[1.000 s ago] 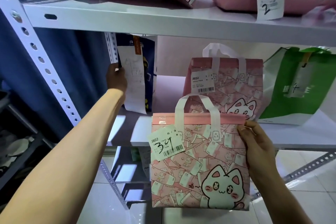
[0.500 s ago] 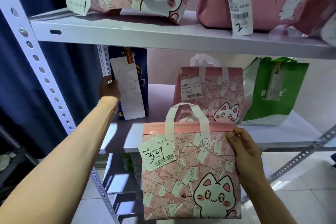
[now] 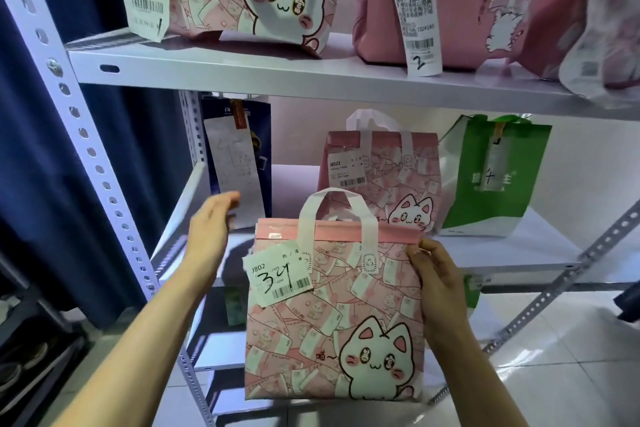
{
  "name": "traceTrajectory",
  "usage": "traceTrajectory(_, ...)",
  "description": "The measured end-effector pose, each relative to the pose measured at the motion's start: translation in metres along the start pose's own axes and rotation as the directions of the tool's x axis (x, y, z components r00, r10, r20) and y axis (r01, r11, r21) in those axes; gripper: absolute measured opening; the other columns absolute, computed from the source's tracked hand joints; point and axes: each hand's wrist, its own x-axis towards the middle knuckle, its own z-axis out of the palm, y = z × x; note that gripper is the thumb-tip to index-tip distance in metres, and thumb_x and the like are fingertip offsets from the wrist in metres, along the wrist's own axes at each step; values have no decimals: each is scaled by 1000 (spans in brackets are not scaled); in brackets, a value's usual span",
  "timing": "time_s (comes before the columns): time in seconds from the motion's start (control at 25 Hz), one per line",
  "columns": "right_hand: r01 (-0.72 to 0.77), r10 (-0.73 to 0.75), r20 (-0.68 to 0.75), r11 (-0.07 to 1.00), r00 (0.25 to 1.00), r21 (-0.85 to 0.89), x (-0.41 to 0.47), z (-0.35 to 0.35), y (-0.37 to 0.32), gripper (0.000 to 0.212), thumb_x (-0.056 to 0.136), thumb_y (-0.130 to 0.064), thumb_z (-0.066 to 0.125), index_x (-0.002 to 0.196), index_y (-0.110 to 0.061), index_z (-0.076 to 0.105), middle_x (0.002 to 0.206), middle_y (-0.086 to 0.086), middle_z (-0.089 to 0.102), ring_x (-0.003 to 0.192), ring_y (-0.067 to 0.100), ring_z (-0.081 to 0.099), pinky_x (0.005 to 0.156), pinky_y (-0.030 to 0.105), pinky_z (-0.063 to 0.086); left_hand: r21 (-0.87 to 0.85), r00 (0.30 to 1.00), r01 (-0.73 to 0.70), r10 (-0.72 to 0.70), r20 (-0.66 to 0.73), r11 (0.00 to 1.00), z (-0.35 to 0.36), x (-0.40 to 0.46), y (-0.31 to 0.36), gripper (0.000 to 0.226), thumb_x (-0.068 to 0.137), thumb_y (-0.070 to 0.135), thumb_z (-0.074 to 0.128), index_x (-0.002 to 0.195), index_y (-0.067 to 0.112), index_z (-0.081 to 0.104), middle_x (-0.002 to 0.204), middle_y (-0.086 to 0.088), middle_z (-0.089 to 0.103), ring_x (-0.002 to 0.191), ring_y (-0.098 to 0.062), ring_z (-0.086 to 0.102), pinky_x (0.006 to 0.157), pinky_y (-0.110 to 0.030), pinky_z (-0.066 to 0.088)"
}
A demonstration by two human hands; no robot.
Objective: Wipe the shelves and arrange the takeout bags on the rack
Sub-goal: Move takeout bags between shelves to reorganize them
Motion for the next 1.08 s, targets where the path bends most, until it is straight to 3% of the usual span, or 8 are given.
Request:
traceTrajectory(0.16,-21,21,13,1000,1000,9,-8,4,-2,11,94,-20,64,100,-14,70,103,12,75,94,29,71,77,38,62,-169,953,191,-142,266,967,6,-67,-2,32,83,59,58,91,36,80,101,10,78,96,-5,73,86,-32,51)
traceTrajectory(0.36,-14,13,-10,998,1000,-63,-15,-7,-9,8,93,-22,65,96,-20,72,102,12,75,102,42,68,93,56,56,-99,962,-6,33,272,995,14,-90,-5,24,88,37,73,110,28,68,106,-5,76,98,-27,74,81,-46,57)
traceTrajectory(0.56,-3,-1,-45,994,999,-107,-8,-32,-17,11,97,-21,62,94,-22,73,96,10,77,93,37,72,77,40,63,-78,951,4,20,310,997,39,-101,-6,8,91,28,71,98,33,70,98,-2,78,88,-22,76,68,-33,59)
traceTrajectory(0.68,-7,5,-15,994,1000,-106,8,-43,-15,9,95,-23,64,92,-24,73,95,8,77,91,34,73,79,43,63,-58,934,-9,29,356,998,49,-101,-12,11,90,30,71,101,31,71,99,-6,78,91,-25,75,73,-35,60)
traceTrajectory(0.76,-31,31,-2,994,1000,-103,22,-46,-12,10,94,-23,67,89,-27,74,94,5,78,88,28,75,73,37,63,-70,949,5,18,314,998,55,-97,-15,13,89,28,72,101,28,74,97,-9,79,84,-27,76,67,-32,58)
traceTrajectory(0.88,-91,95,45,992,994,-90,47,-56,-6,11,94,-21,68,89,-27,75,96,4,78,89,26,76,73,36,63,-78,971,48,-28,237,996,74,-91,-16,15,87,29,73,101,23,77,96,-12,79,83,-31,75,73,-44,56)
traceTrajectory(0.96,-105,113,109,992,988,-76,70,-68,-8,13,93,-18,67,89,-27,76,96,3,78,89,24,76,72,34,63,-91,977,82,-62,202,992,94,-91,-16,11,89,27,71,97,22,78,95,-12,79,86,-32,77,66,-38,59)
traceTrajectory(1.08,-2,21,154,992,988,-122,110,-79,-16,11,95,-18,65,95,-24,73,96,-2,77,92,19,74,76,29,60,-156,982,137,-113,154,978,117,-88,-14,13,90,23,70,97,15,78,97,-18,78,87,-36,76,65,-38,60)
